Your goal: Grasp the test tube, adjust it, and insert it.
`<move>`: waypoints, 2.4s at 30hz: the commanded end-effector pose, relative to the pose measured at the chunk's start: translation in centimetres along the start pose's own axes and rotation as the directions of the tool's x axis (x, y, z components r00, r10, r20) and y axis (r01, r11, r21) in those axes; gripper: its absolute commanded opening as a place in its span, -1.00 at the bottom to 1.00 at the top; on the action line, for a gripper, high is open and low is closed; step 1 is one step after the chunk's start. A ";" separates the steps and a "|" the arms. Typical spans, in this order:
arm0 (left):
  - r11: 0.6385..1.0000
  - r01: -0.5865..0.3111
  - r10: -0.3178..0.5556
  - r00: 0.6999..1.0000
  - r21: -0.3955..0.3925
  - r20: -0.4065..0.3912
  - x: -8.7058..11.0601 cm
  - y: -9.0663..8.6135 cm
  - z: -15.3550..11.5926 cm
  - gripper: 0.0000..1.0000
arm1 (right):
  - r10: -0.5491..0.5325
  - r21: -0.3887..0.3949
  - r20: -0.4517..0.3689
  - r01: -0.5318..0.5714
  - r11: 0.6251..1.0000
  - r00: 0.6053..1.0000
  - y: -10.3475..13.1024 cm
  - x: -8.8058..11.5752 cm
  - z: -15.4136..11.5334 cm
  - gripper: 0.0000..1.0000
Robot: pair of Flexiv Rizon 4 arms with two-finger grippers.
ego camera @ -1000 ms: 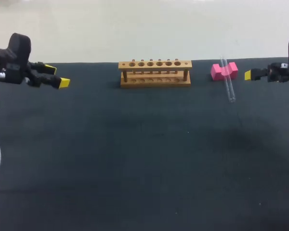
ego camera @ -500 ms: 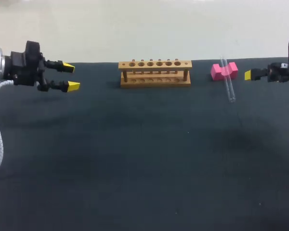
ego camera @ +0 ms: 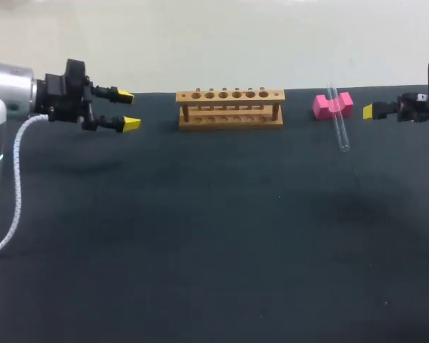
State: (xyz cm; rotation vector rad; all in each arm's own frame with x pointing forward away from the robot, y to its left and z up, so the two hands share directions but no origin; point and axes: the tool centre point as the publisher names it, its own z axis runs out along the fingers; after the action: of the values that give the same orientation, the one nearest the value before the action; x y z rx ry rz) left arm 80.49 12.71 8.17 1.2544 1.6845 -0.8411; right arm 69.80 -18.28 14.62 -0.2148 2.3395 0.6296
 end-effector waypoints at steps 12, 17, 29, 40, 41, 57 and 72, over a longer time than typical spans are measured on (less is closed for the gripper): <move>1.000 0.003 -0.003 1.000 -0.004 -0.010 0.1 1.8 1.7 1.00 | -0.001 0.002 0.000 0.001 1.000 1.000 0.0 0.0 -0.1 1.00; 1.000 0.000 0.000 1.000 -0.006 -0.008 0.1 1.8 1.7 1.00 | -0.001 0.002 0.000 0.001 1.000 1.000 0.0 0.0 -0.1 1.00; 1.000 0.000 0.000 1.000 -0.006 -0.008 0.1 1.8 1.7 1.00 | -0.001 0.002 0.000 0.001 1.000 1.000 0.0 0.0 -0.1 1.00; 1.000 0.000 0.000 1.000 -0.006 -0.008 0.1 1.8 1.7 1.00 | -0.001 0.002 0.000 0.001 1.000 1.000 0.0 0.0 -0.1 1.00; 1.000 0.000 0.000 1.000 -0.006 -0.008 0.1 1.8 1.7 1.00 | -0.001 0.002 0.000 0.001 1.000 1.000 0.0 0.0 -0.1 1.00; 1.000 0.000 0.000 1.000 -0.006 -0.008 0.1 1.8 1.7 1.00 | -0.028 0.151 0.030 0.023 0.988 0.999 0.5 -0.4 2.3 1.00; 1.000 0.000 0.000 1.000 -0.006 -0.008 0.1 1.8 1.7 1.00 | -0.107 0.399 0.062 0.073 0.914 0.992 0.2 -1.4 7.3 1.00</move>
State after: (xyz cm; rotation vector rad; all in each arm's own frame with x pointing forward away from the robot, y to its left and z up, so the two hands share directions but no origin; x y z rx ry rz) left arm 82.66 11.70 7.43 1.2571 1.6957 -0.8338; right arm 74.05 -15.39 11.58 -0.2691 2.2711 0.4680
